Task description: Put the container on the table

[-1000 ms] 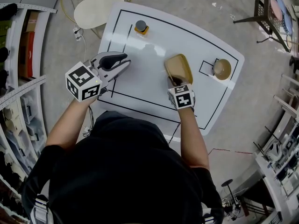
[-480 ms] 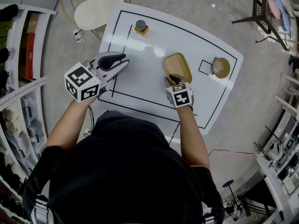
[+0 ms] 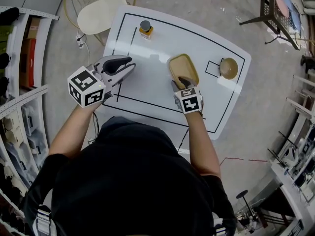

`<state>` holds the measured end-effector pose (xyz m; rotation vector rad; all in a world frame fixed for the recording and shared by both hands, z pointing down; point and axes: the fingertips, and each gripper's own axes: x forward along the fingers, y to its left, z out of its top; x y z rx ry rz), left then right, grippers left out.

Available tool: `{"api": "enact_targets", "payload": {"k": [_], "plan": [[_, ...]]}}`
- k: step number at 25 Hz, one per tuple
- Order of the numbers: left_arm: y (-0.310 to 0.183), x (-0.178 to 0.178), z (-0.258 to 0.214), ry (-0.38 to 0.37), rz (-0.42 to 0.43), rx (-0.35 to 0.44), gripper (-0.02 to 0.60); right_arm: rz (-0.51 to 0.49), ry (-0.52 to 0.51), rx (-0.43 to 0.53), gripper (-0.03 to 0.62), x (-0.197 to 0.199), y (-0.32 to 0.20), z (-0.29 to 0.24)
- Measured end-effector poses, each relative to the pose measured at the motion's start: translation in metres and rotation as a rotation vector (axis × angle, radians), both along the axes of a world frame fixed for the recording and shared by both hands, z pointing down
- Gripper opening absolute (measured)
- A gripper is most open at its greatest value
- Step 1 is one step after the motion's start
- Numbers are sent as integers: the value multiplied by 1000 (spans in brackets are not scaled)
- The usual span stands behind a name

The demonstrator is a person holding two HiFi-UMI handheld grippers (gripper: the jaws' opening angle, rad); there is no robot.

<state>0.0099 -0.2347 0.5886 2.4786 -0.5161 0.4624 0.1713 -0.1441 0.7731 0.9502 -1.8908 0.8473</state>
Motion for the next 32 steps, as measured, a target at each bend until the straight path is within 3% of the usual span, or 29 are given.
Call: {"api": "enact_targets", "payload": {"k": [24,32], "plan": [[42,20,-70,36,79,108,94,58,-8,137,86,10,36,-97],[56,28,-95,51,123,150,95,124,-20,206,84,19,52,-140]]}}
